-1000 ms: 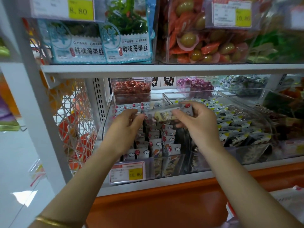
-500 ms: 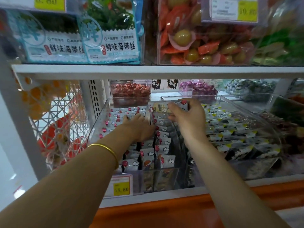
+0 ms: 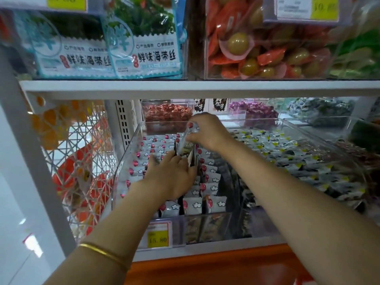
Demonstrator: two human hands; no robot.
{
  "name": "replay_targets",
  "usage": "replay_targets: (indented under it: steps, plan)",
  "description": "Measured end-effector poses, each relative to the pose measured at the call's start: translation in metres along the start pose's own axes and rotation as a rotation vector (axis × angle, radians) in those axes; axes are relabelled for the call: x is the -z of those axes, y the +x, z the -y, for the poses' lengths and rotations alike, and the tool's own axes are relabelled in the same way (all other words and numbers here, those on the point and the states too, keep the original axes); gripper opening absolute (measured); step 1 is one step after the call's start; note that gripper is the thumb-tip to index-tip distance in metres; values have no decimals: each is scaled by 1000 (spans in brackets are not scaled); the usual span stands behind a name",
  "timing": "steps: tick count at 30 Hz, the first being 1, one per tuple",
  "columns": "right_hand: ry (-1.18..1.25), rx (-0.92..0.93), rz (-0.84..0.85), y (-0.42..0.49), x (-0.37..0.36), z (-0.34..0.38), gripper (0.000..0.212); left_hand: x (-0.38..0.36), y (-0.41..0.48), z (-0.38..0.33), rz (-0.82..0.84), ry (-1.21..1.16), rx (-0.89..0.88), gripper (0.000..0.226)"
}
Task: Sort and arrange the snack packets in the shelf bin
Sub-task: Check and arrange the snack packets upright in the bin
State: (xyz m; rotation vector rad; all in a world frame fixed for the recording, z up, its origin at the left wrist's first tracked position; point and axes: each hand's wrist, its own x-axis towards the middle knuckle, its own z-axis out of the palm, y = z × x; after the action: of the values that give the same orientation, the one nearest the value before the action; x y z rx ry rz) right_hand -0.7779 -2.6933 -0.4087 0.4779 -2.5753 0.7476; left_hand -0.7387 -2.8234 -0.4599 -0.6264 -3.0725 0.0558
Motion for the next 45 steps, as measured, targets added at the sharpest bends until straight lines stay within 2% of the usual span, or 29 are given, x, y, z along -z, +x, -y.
replay_targets:
  steps: [4,10,14,19,24,32,35,37,40,43,45]
  plan:
    - [-72,-59,217,12,-18,2,32,-1,-6,-1,-32,-36,5,56]
    - [-179,-40,451,20,-26,2,22,-1,-18,4,-97,-155,28,54]
    - [-232,-25,540,23,-28,2,32,2,-25,10,-60,-199,87,55]
    - [-113,-68,338,30,-21,-3,35,5,-27,9,-49,-233,94,56]
    - [-175,-89,164,46,-25,-12,25,7,-24,3,-45,-283,109,55]
    - [-471,-61,249,54,-46,-13,9,11,-22,0,-48,-304,160,52]
    - [-441,-64,213,51,-41,-10,8,13,-24,1,-52,-313,174,51]
    - [-363,-76,120,47,-32,-6,10,15,-25,2,-56,-303,187,52]
    - [-255,-101,-111,35,-18,-2,10,20,-30,6,-102,-270,208,46]
    - [-45,-133,-347,10,-6,3,8,24,-38,11,-259,-362,231,33]
    - [150,-184,-443,-13,1,9,8,25,-46,12,-364,-484,227,31]
